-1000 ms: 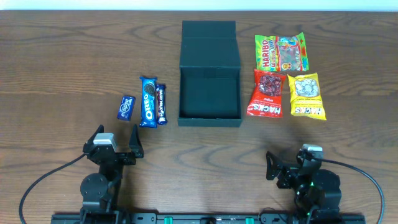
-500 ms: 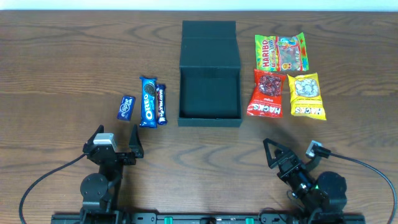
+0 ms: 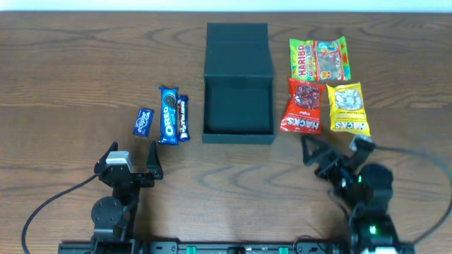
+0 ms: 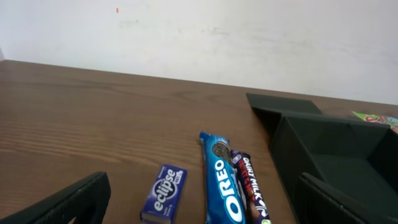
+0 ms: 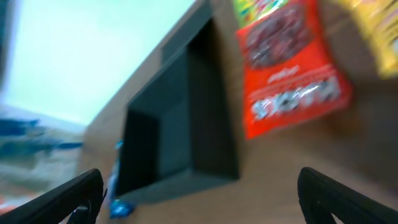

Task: Pack container
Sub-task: 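Reach right gripper to the green Haribo bag and grasp it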

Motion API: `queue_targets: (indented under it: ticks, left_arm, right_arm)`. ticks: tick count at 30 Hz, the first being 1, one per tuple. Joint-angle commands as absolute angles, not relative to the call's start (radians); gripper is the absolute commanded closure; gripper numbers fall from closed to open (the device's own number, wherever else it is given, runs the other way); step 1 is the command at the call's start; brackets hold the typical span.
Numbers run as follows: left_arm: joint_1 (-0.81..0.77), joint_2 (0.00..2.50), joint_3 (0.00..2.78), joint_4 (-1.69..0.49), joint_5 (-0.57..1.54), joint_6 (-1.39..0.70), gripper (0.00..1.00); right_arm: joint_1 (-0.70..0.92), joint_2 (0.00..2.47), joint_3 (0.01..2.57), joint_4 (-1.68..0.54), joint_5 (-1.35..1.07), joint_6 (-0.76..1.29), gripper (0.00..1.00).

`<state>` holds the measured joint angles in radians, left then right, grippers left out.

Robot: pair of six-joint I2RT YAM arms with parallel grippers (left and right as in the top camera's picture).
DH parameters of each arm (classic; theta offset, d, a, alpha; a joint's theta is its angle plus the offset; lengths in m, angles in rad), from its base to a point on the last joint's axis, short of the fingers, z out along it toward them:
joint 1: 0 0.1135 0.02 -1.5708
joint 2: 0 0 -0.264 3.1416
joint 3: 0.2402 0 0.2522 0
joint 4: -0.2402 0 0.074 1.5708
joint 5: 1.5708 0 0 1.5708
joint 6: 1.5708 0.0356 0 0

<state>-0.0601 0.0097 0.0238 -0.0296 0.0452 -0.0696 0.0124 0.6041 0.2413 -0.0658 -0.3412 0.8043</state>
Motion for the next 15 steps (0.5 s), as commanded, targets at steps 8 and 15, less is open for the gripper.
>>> queue_targets:
  ticks: [8,15]
  left_arm:
    - [-0.059,0.003,0.005,-0.076,0.033,-0.052,0.05]
    - [-0.059,0.004,0.005,-0.076,0.033,-0.052,0.05]
  right_arm:
    - [-0.16,1.308,0.883,-0.003,-0.348,0.425,0.01]
    - [-0.155,1.684,1.349,-0.152,-0.285,0.234,0.01]
